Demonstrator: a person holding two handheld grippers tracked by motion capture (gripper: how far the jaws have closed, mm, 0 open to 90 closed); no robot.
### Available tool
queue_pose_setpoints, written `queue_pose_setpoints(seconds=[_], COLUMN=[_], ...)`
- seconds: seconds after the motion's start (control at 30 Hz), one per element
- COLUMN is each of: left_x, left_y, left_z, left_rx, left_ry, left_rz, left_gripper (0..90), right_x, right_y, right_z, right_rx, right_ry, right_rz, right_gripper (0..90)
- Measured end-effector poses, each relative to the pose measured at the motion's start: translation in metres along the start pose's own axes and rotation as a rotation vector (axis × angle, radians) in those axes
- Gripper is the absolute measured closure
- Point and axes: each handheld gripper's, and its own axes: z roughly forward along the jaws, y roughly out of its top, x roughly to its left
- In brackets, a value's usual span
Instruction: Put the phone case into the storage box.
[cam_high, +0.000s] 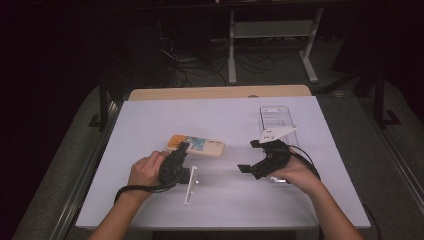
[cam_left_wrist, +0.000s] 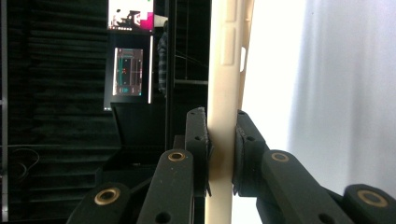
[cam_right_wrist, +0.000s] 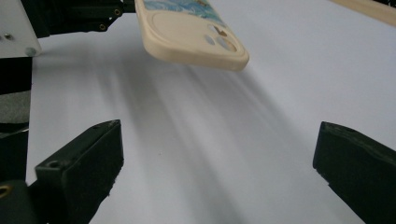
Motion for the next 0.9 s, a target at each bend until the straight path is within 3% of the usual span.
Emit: queue_pose_setpoints(seconds=[0.47, 0.6, 0.7, 0.9], left_x=[0.0046, 0.0065, 0.007, 0.01], left_y=[-0.0007, -0.0014, -0.0033, -0.0063], left_z=[-0.0005, -0.0002, 0.0009, 0.0011], left_rx=[-0.008, -0.008, -0.027, -0.021], left_ry=[-0.028, -0.047, -0.055, -0.066], left_rz=[-0.066, -0.1, -0.165, -0.211], left_gripper=[79.1, 79.1, 79.1, 79.1], right_x=[-0.0037, -0.0041, -0.0041, -0.0054], right_y=[-0.0008, -0.0013, -0.0014, -0.0017], right_z=[0.0036, 0.0038, 0.0049, 0.0044], right_rx=[0.006, 0.016, 0.016, 0.012], right_ry=[0.025, 0.02, 0.018, 0.023], right_rz=[0.004, 0.016, 0.003, 0.018], right_gripper=[1.4, 1.4, 1.4, 1.4])
